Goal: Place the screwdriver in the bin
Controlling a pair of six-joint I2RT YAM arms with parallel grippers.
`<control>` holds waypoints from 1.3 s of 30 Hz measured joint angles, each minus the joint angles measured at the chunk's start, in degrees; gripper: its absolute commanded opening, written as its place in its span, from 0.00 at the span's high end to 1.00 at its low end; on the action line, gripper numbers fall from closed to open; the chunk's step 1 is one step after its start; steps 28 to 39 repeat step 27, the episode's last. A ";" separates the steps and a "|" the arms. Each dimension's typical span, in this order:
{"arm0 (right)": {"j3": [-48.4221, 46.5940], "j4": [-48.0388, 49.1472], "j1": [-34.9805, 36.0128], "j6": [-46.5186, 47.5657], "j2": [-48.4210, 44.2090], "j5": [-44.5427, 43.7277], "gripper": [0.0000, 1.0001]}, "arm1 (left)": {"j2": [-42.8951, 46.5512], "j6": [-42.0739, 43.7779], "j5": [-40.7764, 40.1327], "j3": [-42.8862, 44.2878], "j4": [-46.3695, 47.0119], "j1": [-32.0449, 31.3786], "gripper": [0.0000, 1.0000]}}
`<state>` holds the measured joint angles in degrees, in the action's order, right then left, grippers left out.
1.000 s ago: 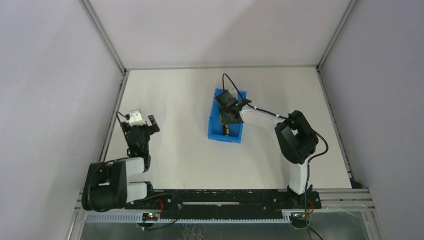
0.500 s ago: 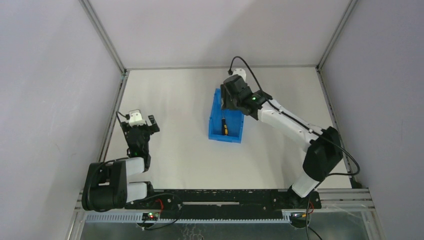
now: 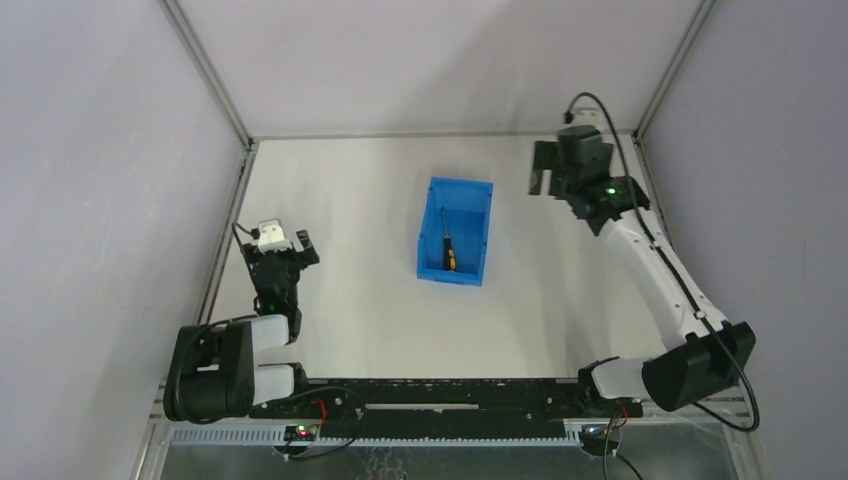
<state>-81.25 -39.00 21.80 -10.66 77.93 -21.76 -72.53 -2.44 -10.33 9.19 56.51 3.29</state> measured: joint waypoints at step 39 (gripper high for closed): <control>15.91 7.02 -22.95 7.06 -5.81 12.26 0.01 | 0.00 0.00 0.00 0.00 0.00 0.00 0.00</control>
